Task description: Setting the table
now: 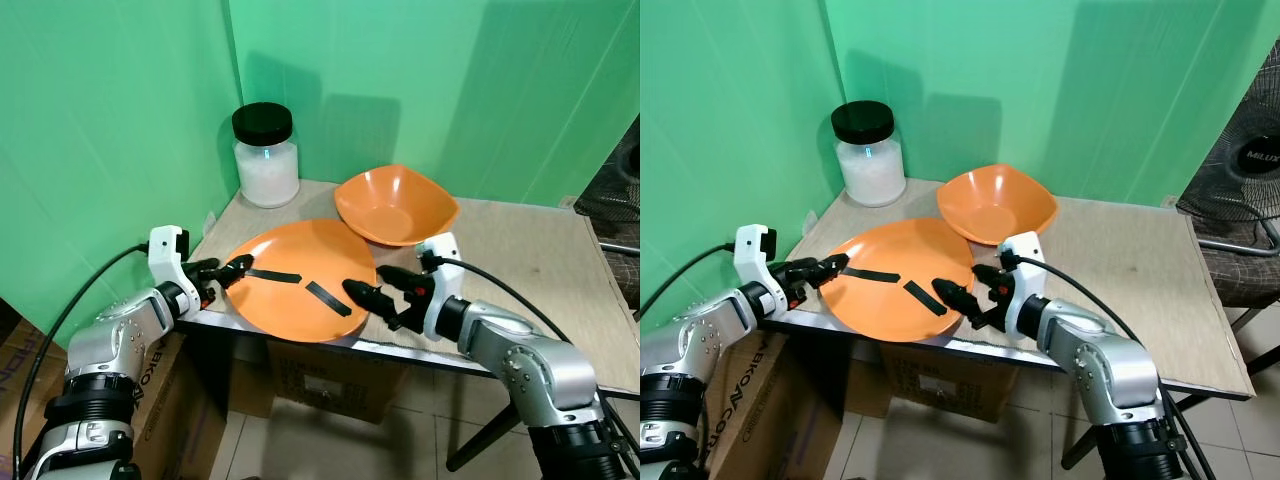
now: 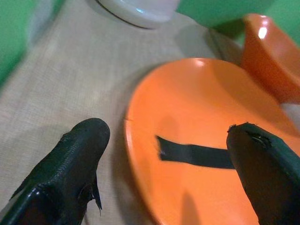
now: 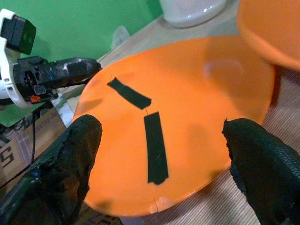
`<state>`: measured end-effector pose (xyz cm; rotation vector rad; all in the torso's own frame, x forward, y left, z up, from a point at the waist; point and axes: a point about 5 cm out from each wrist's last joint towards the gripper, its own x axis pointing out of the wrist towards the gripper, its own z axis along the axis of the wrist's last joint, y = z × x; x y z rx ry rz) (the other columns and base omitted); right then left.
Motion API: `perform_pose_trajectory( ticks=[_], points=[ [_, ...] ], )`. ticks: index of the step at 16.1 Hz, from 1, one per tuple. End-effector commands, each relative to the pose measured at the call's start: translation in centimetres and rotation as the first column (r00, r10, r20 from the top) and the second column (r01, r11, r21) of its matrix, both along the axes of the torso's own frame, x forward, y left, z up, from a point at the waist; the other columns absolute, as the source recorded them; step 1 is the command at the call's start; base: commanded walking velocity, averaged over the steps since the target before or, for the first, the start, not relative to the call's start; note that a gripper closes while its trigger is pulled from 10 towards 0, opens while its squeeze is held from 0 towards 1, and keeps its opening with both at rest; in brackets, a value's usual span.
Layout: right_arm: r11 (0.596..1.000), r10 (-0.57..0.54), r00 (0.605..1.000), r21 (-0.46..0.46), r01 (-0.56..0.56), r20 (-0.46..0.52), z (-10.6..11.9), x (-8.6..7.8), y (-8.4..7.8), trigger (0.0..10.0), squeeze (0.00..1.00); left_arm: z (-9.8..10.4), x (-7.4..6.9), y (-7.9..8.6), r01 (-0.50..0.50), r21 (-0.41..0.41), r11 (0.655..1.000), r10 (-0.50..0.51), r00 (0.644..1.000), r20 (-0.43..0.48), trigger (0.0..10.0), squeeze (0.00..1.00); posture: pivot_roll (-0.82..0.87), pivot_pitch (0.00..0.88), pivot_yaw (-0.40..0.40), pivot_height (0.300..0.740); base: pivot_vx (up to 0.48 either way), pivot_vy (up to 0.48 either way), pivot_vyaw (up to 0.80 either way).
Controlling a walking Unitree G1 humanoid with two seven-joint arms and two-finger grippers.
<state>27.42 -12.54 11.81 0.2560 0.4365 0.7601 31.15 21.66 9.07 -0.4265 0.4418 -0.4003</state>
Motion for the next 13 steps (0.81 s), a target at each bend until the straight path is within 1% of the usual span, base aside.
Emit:
perform_pose_trajectory(
  ticks=[1,2,3,4,6,7,8,9,10,11,12,13],
  points=[
    [1.0,0.016,1.0,0.006,-0.016,0.015,0.3,0.2,0.2,10.0,0.0,0.2,-0.1,0.0,0.007,-0.033,0.999,-0.007,1.0,-0.009,10.0,0.0,-0.12,0.0,-0.001,0.74,0.0,0.0,0.0],
    [1.0,0.019,1.0,0.002,-0.019,0.016,0.2,0.2,0.3,10.0,0.0,-0.1,-0.2,0.0,0.011,-0.04,0.999,-0.012,0.999,-0.035,10.0,0.0,-0.12,0.0,-0.001,0.74,0.0,0.0,0.0],
    [1.0,0.028,1.0,0.005,-0.028,0.012,0.0,0.0,0.4,10.0,0.0,-0.6,-0.4,0.0,0.005,-0.015,1.0,-0.006,0.998,-0.066,10.0,0.0,-0.12,0.0,-0.002,0.74,0.0,0.0,0.0],
    [0.999,0.04,0.999,0.016,-0.04,0.003,-0.1,-0.2,0.6,10.0,0.0,-0.8,-0.5,0.0,0.001,-0.037,0.999,-0.004,0.997,-0.075,10.0,0.0,-0.12,0.0,-0.003,0.74,0.0,0.0,0.0],
    [0.998,0.05,0.999,0.027,-0.05,-0.003,-0.2,-0.2,0.8,10.0,0.0,-0.2,-0.7,-0.2,0.022,-0.11,0.994,-0.029,0.998,-0.062,10.0,0.0,-0.12,0.0,-0.002,0.74,0.0,0.0,0.0],
    [0.998,0.053,0.999,0.04,-0.053,-0.008,-0.2,-0.2,0.9,10.0,0.0,-0.1,-1.1,-0.6,0.06,-0.136,0.989,-0.068,0.996,-0.058,9.8,0.0,-0.11,0.0,-0.003,0.74,0.0,0.0,0.0],
    [0.997,0.053,0.999,0.051,-0.053,-0.01,-0.2,-0.2,0.9,10.0,0.0,-0.2,-1.5,-0.9,0.095,-0.153,0.984,-0.105,0.993,-0.058,9.3,0.0,-0.11,0.0,-0.003,0.74,0.0,0.0,0.0],
    [0.997,0.055,0.998,0.055,-0.055,-0.008,-0.2,-0.2,1.0,10.0,0.0,-0.5,-1.8,-1.1,0.111,-0.149,0.983,-0.122,0.99,-0.07,5.4,0.0,-0.11,0.0,-0.003,0.74,0.0,0.0,0.0],
    [0.997,0.058,0.998,0.059,-0.057,-0.007,-0.2,-0.2,1.1,10.0,0.0,-0.6,-2.0,-1.2,0.117,-0.158,0.981,-0.13,0.989,-0.073,3.5,0.0,-0.11,0.0,-0.004,0.74,0.0,0.0,0.0],
    [0.996,0.062,0.998,0.064,-0.062,-0.006,-0.1,-0.2,1.2,10.0,0.0,-0.4,-2.2,-1.4,0.128,-0.197,0.972,-0.143,0.988,-0.064,0.3,0.0,-0.11,0.0,-0.004,0.74,0.0,0.0,0.0],
    [0.996,0.065,0.998,0.065,-0.065,-0.005,-0.2,-0.2,1.2,10.0,0.0,0.0,-2.4,-1.7,0.147,-0.253,0.956,-0.16,0.987,-0.032,0.0,0.0,-0.11,0.0,-0.005,0.74,0.0,0.0,0.0],
    [0.996,0.066,0.998,0.066,-0.066,-0.004,-0.2,-0.3,1.2,10.0,0.0,0.3,-2.6,-1.9,0.157,-0.277,0.948,-0.166,0.986,-0.01,0.0,0.0,-0.11,0.0,-0.005,0.74,0.0,0.0,0.0]
  ],
)
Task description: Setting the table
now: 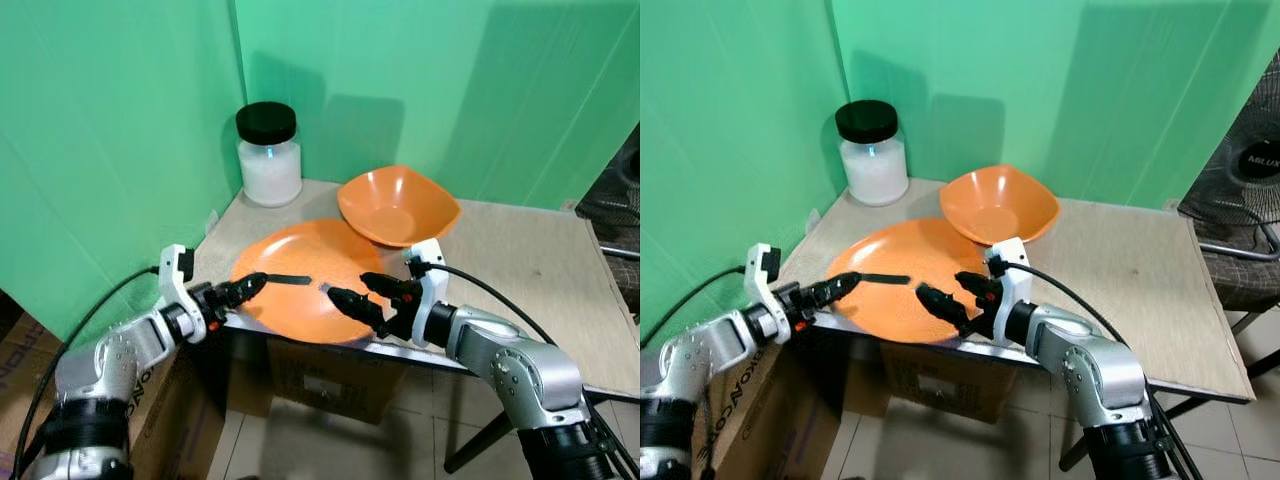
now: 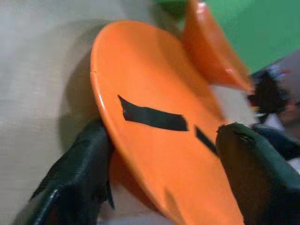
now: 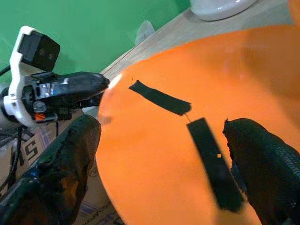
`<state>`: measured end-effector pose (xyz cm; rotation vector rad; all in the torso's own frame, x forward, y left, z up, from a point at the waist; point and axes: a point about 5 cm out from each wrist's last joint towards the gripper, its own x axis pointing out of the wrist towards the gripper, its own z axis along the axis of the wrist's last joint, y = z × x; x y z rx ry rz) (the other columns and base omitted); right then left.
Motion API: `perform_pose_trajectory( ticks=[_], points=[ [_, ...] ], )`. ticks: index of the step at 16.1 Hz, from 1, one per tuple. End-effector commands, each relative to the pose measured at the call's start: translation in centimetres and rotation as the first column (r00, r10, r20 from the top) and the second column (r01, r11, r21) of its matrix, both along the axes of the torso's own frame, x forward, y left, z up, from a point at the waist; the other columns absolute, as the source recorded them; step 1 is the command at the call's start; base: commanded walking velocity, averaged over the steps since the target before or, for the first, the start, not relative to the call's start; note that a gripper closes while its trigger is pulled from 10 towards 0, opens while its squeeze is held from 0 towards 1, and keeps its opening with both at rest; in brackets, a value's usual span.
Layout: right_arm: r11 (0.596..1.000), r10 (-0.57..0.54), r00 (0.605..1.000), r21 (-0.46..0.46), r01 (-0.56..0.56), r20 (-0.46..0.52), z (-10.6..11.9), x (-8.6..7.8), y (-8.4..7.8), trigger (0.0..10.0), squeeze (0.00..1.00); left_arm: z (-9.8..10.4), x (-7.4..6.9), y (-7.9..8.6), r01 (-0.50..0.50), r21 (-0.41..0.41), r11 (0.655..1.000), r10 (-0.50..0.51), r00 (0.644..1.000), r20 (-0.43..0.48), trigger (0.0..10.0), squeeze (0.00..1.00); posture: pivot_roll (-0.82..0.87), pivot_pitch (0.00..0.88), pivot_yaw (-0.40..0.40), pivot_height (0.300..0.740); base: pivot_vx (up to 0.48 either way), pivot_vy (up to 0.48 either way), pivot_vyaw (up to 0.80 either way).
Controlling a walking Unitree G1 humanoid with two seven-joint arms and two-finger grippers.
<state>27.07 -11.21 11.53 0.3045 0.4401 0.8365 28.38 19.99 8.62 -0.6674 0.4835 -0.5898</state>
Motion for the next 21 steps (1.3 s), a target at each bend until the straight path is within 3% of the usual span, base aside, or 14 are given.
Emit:
perform_pose_trajectory(
  ticks=[1,5,11,15,21],
  points=[
    [1.0,0.001,1.0,0.01,-0.001,0.009,0.1,0.1,-0.1,10.0,0.0,1.0,0.1,-0.3,0.019,-0.045,0.999,-0.017,0.999,0.052,0.0,0.0,-0.11,0.0,-0.005,0.74,0.0,0.0,0.0],
    [1.0,0.009,1.0,0.01,-0.009,0.011,0.1,0.0,0.0,10.0,0.0,1.0,-0.3,0.0,-0.016,-0.115,0.993,0.022,0.998,0.052,0.0,0.0,-0.11,0.0,-0.01,0.74,0.0,0.0,0.0],
    [0.999,0.045,0.999,-0.001,-0.045,0.02,0.1,-0.3,0.0,10.0,0.0,-0.9,-0.6,0.1,-0.057,-0.034,0.998,0.055,0.997,-0.061,0.0,0.0,-0.11,0.0,-0.012,0.74,0.0,0.0,0.0],
    [0.988,0.152,0.982,-0.051,-0.148,0.107,0.6,-1.2,-0.3,10.0,0.0,-1.3,-0.7,0.2,-0.074,-0.01,0.997,0.073,0.993,-0.094,0.0,0.0,-0.11,0.0,-0.012,0.74,0.0,0.0,0.0],
    [0.982,0.189,0.959,-0.033,-0.186,0.21,2.6,-1.4,-3.3,10.0,0.0,-1.2,-0.5,0.9,-0.122,-0.023,0.992,0.119,0.987,-0.106,0.0,0.0,-0.11,0.0,-0.009,0.74,0.0,0.0,0.0]
  ],
)
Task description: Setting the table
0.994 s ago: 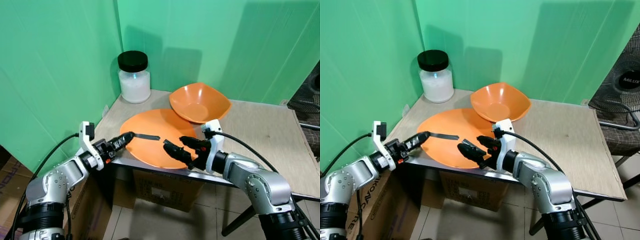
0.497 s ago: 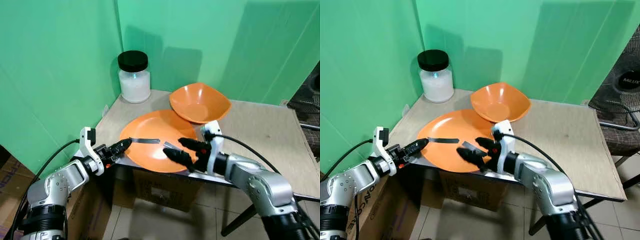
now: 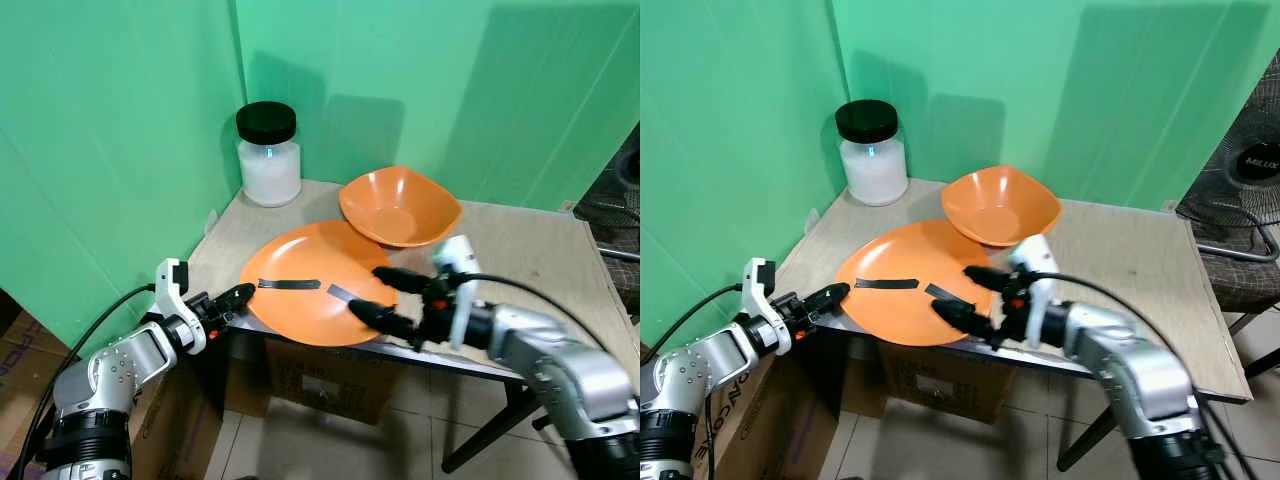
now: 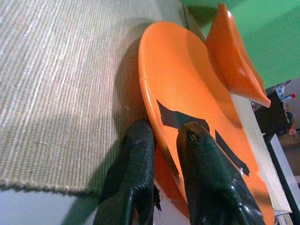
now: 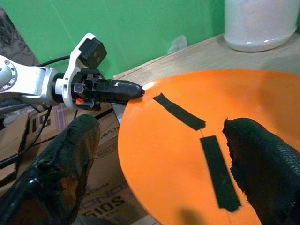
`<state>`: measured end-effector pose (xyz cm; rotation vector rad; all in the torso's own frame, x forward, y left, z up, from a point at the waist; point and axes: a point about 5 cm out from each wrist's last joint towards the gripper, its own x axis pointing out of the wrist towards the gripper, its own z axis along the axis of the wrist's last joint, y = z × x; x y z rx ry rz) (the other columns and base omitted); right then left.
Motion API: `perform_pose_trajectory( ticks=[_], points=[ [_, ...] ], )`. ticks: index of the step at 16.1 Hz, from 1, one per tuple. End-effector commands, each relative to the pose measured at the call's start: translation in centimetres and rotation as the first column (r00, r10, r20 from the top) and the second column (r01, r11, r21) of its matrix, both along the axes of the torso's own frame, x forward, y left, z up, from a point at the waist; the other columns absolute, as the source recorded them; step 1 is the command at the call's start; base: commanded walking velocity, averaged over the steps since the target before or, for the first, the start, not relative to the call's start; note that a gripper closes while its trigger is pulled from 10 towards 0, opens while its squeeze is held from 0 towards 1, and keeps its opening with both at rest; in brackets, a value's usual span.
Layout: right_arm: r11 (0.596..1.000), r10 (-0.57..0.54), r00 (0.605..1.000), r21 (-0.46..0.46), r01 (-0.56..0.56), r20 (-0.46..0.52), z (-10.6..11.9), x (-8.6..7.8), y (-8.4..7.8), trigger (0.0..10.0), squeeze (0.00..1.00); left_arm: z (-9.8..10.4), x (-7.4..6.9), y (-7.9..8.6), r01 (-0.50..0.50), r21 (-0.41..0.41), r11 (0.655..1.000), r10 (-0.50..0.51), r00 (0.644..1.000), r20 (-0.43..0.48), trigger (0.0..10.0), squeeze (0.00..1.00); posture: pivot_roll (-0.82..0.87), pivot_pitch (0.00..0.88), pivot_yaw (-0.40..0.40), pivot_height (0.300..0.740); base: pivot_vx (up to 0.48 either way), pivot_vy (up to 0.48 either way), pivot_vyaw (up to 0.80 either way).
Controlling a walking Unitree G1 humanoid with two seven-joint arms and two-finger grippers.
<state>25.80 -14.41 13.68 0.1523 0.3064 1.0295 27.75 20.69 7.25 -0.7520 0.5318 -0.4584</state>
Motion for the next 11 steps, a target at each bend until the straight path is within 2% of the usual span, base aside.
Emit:
perform_pose_trajectory(
  ticks=[1,5,8,11],
  points=[
    [1.0,0.006,1.0,0.022,-0.007,0.028,0.5,-0.2,-0.4,10.0,0.0,0.6,0.0,0.2,-0.013,-0.011,1.0,0.013,1.0,0.022,0.0,0.0,-0.11,0.0,-0.007,0.74,0.0,0.0,0.0],
    [1.0,-0.009,1.0,0.024,0.008,0.03,0.3,-0.2,-0.6,10.0,0.0,1.4,0.1,0.0,-0.027,-0.018,0.999,0.028,0.998,0.05,0.0,0.0,-0.1,0.0,-0.009,0.74,0.0,0.0,0.0],
    [0.999,-0.006,0.999,0.032,0.005,0.034,0.2,-0.1,-0.5,10.0,0.0,1.4,0.4,0.0,-0.053,0.007,0.999,0.053,0.998,0.033,0.0,0.0,-0.09,0.0,-0.006,0.74,0.0,0.0,0.0],
    [0.999,-0.007,0.999,0.035,0.006,0.035,0.2,-0.1,-0.4,10.0,0.0,2.1,0.4,0.5,-0.103,0.038,0.994,0.1,0.993,0.059,0.0,0.0,-0.09,0.0,-0.003,0.74,0.0,0.0,0.0]
  ],
)
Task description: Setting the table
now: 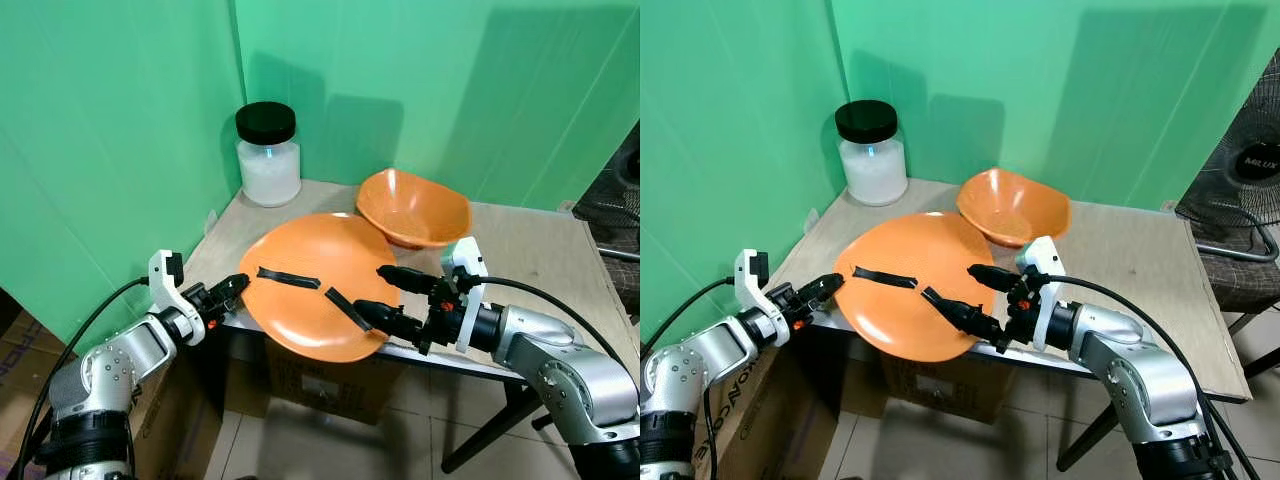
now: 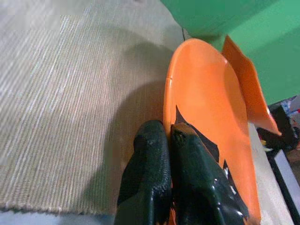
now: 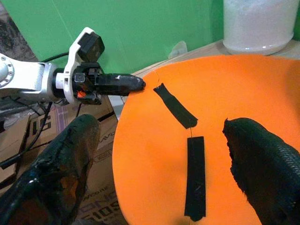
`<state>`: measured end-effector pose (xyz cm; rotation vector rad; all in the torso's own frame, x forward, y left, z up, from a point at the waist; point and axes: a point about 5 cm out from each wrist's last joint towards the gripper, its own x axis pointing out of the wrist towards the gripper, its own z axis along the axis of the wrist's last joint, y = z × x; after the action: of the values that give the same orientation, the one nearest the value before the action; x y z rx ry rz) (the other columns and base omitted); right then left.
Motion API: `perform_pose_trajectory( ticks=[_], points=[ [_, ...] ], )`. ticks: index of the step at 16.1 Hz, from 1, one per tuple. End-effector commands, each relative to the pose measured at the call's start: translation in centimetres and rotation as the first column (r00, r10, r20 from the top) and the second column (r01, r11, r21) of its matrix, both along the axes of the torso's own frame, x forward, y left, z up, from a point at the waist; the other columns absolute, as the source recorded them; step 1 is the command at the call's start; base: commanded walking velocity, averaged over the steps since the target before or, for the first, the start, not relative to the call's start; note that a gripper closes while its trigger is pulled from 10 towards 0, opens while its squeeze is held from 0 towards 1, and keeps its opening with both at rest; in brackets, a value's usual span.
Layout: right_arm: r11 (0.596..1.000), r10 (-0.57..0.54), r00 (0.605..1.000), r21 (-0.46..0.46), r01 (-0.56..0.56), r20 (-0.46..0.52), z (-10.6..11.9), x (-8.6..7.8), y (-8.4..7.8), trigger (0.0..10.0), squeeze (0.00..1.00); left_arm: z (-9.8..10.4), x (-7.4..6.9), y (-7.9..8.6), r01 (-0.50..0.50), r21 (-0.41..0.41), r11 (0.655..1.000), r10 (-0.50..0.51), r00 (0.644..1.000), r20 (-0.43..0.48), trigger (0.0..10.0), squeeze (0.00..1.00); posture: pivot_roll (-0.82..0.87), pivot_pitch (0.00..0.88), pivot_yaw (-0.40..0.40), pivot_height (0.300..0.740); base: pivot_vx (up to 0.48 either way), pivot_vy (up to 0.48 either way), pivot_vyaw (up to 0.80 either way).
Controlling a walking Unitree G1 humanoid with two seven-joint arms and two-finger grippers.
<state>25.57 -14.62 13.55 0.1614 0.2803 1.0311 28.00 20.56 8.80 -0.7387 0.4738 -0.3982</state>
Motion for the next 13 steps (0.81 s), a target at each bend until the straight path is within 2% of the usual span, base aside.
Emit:
perform_pose_trajectory(
  ticks=[1,2,4,6,8,10,13],
  points=[
    [1.0,-0.005,1.0,0.015,0.004,0.018,0.2,0.1,-0.2,10.0,0.0,0.9,0.1,0.7,-0.043,0.027,0.999,0.043,0.999,0.032,0.0,0.0,-0.09,0.0,-0.003,0.74,0.0,0.0,0.0],
    [1.0,-0.005,1.0,0.016,0.005,0.017,0.2,0.1,-0.2,10.0,0.0,1.3,-0.1,0.8,-0.053,0.039,0.998,0.051,0.998,0.044,0.0,0.0,-0.08,0.0,-0.001,0.74,0.0,0.0,0.0],
    [1.0,-0.003,1.0,0.023,0.002,0.017,0.0,0.0,0.1,10.0,0.0,2.7,-1.4,1.2,-0.081,0.044,0.996,0.077,0.993,0.09,0.0,0.0,-0.08,0.0,0.002,0.74,0.0,0.0,0.0],
    [1.0,-0.002,1.0,0.025,0.002,0.016,0.0,0.0,0.1,10.0,0.0,3.0,-1.7,1.4,-0.096,0.04,0.995,0.091,0.991,0.098,0.0,0.0,-0.08,0.0,0.001,0.74,0.0,0.0,0.0],
    [0.999,0.01,1.0,0.032,-0.01,0.013,0.0,-0.2,0.3,10.0,0.0,4.0,-3.0,1.8,-0.103,0.036,0.994,0.097,0.985,0.141,0.0,0.0,-0.07,0.0,-0.008,0.74,0.0,0.0,0.0],
    [0.999,0.024,1.0,0.043,-0.024,0.013,0.0,-0.2,0.5,10.0,0.0,4.7,-3.8,1.9,-0.124,0.024,0.992,0.118,0.978,0.175,0.0,0.0,-0.07,0.0,-0.015,0.74,0.0,0.0,0.0],
    [0.997,0.049,0.999,0.06,-0.05,0.017,0.3,-0.1,1.0,10.0,0.0,6.5,-4.7,1.5,-0.104,-0.038,0.994,0.111,0.954,0.28,0.0,0.0,-0.06,0.0,-0.029,0.74,0.0,0.0,0.0]
  ],
)
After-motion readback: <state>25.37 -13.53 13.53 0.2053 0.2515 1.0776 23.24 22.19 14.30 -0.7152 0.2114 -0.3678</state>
